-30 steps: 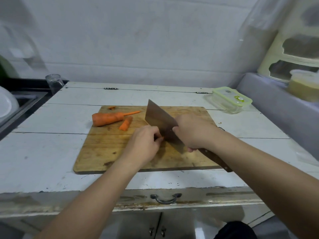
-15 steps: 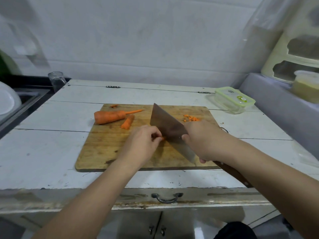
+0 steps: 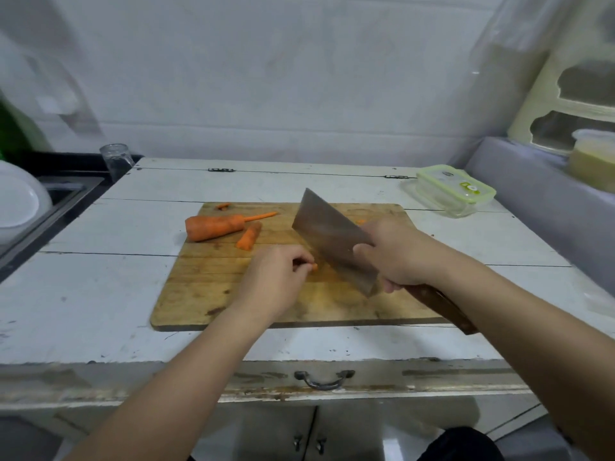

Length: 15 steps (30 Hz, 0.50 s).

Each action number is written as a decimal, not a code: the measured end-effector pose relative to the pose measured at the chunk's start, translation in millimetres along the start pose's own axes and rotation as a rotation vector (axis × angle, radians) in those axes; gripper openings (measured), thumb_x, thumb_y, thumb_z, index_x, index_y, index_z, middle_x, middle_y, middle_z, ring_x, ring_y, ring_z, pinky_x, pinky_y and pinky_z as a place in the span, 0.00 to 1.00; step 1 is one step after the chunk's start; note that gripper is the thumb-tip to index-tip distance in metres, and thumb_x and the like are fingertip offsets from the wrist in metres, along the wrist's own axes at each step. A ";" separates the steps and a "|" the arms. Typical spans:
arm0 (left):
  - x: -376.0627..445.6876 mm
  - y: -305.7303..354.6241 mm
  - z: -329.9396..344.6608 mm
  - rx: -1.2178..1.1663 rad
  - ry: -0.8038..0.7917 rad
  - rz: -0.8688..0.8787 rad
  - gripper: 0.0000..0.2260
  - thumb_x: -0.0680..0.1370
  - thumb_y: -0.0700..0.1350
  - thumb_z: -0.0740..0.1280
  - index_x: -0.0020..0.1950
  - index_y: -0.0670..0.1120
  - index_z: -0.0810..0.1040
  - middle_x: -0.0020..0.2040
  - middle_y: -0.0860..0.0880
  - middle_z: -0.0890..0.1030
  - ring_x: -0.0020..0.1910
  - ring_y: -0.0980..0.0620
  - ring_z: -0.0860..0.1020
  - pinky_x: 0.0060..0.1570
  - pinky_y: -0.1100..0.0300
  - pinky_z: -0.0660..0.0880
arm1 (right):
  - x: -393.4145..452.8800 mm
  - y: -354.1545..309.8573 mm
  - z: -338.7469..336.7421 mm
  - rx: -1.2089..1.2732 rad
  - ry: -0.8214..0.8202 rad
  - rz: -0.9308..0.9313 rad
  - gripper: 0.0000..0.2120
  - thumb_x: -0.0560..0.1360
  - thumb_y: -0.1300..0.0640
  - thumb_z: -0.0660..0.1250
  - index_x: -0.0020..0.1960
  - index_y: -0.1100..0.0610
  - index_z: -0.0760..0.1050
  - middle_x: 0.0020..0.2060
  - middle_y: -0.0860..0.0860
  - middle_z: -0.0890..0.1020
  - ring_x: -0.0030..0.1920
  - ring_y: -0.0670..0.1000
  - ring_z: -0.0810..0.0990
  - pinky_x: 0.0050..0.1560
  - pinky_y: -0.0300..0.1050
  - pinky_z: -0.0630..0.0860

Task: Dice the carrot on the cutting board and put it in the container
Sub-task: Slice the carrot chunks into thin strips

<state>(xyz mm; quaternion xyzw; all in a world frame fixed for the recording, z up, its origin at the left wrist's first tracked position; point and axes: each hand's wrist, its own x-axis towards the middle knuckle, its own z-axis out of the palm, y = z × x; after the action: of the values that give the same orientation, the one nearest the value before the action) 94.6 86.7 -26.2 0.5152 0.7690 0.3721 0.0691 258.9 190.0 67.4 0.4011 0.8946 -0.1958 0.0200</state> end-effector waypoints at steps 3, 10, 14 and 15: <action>5.4 -2.3 -10.6 -0.207 0.087 -0.179 0.06 0.80 0.44 0.70 0.47 0.54 0.83 0.45 0.58 0.83 0.46 0.60 0.81 0.49 0.65 0.77 | -11.9 11.0 -12.8 -0.003 0.051 0.009 0.09 0.84 0.54 0.56 0.46 0.54 0.69 0.24 0.54 0.82 0.22 0.51 0.77 0.31 0.42 0.74; -2.1 -4.6 -32.0 -0.347 0.195 -0.343 0.08 0.83 0.40 0.63 0.50 0.51 0.79 0.44 0.50 0.84 0.41 0.55 0.83 0.49 0.52 0.82 | -20.5 -16.2 6.3 -0.043 -0.109 -0.027 0.12 0.85 0.53 0.54 0.51 0.58 0.72 0.28 0.54 0.84 0.24 0.50 0.80 0.29 0.39 0.74; -3.2 -2.9 -31.2 -0.344 0.175 -0.331 0.09 0.81 0.39 0.63 0.49 0.51 0.80 0.45 0.51 0.83 0.42 0.54 0.84 0.50 0.50 0.82 | -3.9 -12.6 7.3 -0.075 -0.101 0.008 0.12 0.85 0.54 0.54 0.55 0.60 0.73 0.27 0.55 0.84 0.25 0.51 0.81 0.29 0.40 0.77; -3.3 -1.1 -31.7 -0.346 0.168 -0.326 0.09 0.82 0.39 0.63 0.48 0.51 0.80 0.45 0.51 0.83 0.42 0.54 0.84 0.50 0.51 0.82 | 2.5 -6.4 3.3 -0.094 -0.082 0.016 0.12 0.85 0.54 0.54 0.56 0.60 0.73 0.26 0.55 0.83 0.25 0.52 0.81 0.32 0.42 0.78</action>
<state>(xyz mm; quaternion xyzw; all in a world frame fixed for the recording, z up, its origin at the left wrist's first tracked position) 79.8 67.9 -5.2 0.3322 0.7699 0.5234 0.1513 252.2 186.7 66.0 0.3988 0.8979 -0.1698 0.0768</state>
